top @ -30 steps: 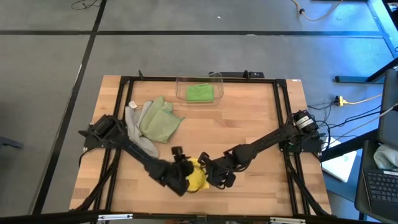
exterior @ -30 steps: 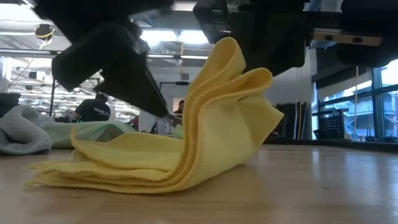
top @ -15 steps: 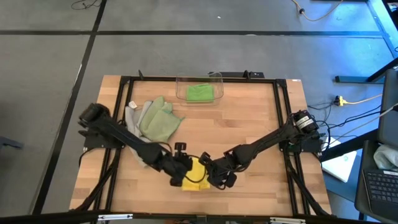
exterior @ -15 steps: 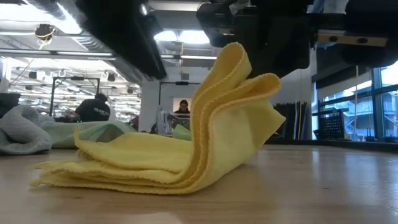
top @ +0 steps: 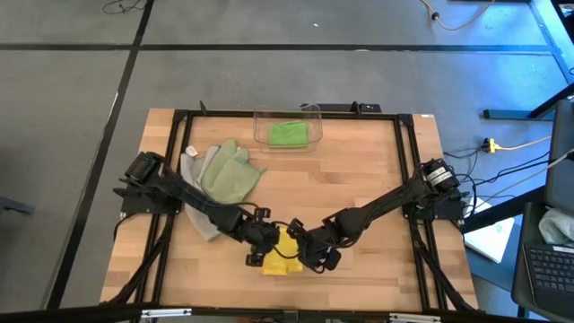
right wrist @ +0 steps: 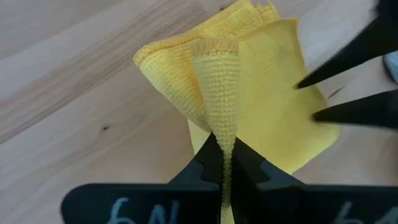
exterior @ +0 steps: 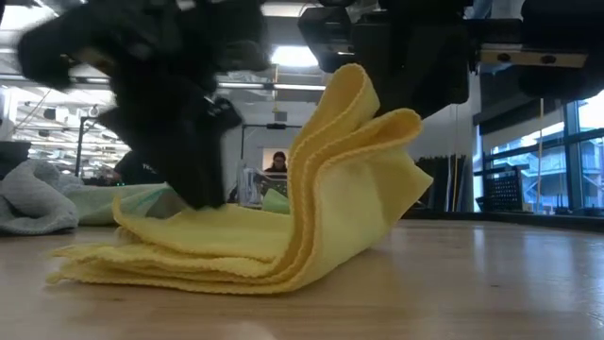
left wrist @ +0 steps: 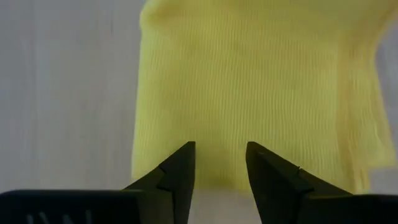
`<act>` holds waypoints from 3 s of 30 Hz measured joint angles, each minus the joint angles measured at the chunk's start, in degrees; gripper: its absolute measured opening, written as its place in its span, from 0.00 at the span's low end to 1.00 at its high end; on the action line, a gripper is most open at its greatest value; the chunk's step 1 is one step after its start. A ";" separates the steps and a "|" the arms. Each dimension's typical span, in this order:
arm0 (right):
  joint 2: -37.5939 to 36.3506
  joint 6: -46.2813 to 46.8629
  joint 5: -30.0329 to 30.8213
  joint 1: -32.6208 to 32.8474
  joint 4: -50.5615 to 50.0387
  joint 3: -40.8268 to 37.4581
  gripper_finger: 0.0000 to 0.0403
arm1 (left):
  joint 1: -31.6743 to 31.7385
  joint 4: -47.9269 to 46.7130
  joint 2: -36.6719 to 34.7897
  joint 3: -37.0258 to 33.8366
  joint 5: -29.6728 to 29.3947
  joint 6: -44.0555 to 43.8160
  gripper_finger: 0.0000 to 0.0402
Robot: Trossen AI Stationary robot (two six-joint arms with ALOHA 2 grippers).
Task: Fold microfiber towels
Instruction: Fold the yellow microfiber cloth
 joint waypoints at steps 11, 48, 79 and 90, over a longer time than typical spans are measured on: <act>-0.05 -8.60 -0.01 0.02 2.32 0.02 0.02 | 1.75 7.27 5.02 0.10 4.25 2.87 0.34; -0.20 -7.68 0.78 2.03 -1.78 -0.42 0.02 | 1.24 41.51 13.71 -0.13 -2.53 9.40 0.34; -3.78 3.71 6.68 6.06 -21.30 -0.72 0.13 | 4.08 69.14 25.64 4.03 -6.79 15.91 0.34; -9.43 25.27 6.84 6.05 -25.03 -0.70 0.48 | 6.13 69.01 25.46 4.04 -7.24 17.96 0.34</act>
